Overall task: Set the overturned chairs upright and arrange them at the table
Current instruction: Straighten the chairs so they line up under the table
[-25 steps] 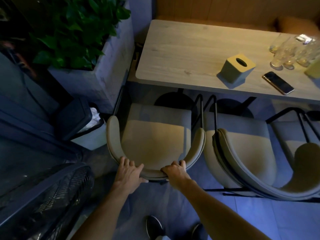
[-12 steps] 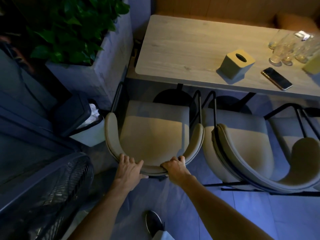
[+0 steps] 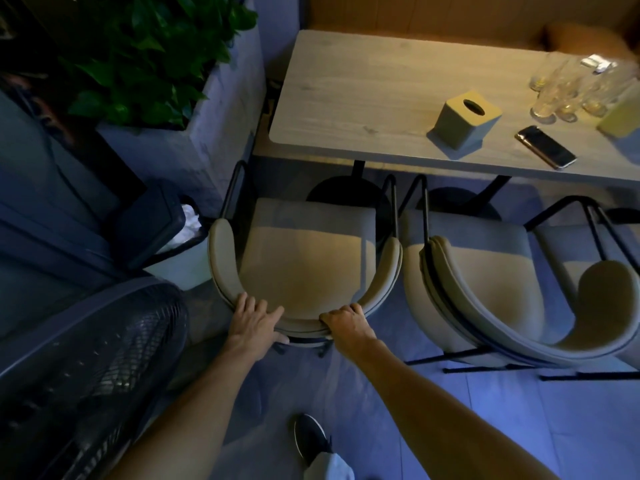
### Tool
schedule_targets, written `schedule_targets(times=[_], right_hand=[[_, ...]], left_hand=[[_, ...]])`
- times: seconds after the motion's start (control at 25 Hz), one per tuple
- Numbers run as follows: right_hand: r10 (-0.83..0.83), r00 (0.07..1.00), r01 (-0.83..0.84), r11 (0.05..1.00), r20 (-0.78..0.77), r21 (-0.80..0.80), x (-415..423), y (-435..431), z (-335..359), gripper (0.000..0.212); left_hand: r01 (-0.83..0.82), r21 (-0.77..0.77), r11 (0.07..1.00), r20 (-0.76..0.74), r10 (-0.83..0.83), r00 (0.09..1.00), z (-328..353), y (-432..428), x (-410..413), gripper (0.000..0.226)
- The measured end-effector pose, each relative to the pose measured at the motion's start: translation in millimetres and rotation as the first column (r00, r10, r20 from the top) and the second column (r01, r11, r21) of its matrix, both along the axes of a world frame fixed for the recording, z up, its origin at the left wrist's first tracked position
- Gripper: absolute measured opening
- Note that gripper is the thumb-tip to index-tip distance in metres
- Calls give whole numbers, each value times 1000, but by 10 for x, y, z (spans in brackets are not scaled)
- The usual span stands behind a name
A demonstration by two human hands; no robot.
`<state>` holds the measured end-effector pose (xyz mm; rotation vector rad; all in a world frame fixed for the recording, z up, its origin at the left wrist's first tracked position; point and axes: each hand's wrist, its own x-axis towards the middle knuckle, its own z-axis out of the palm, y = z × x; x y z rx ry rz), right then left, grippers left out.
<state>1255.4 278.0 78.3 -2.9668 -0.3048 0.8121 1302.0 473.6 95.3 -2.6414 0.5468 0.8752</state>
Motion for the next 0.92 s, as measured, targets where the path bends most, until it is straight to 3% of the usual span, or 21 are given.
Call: schedule_targets(times=[0.32,0.48,0.6,0.72,0.92], right_hand=[[-20,1000,20,998,-6,58,9,83,4,28],[8,998,1,987,-55,163,24,-68,109,38],[-121,992,123,954,-25,272,9,-373,339,38],[-284,957,263,936,60,233,-91,-918,555,45],[-473,874,465,880,106,94,-608,-1972,593,59]], left_hand=[[-22,32,999,-47,24,999,95,29,20,80],[-44,-164,986,-115,25,993,240,-338,-81,79],[-36,-368,929,-68,12,998,386,-898,-238,68],[0,-492,871,4,2,1000,519,-1507,-299,66],[312,-487,816,183,-254,950,519,-2477,-491,64]])
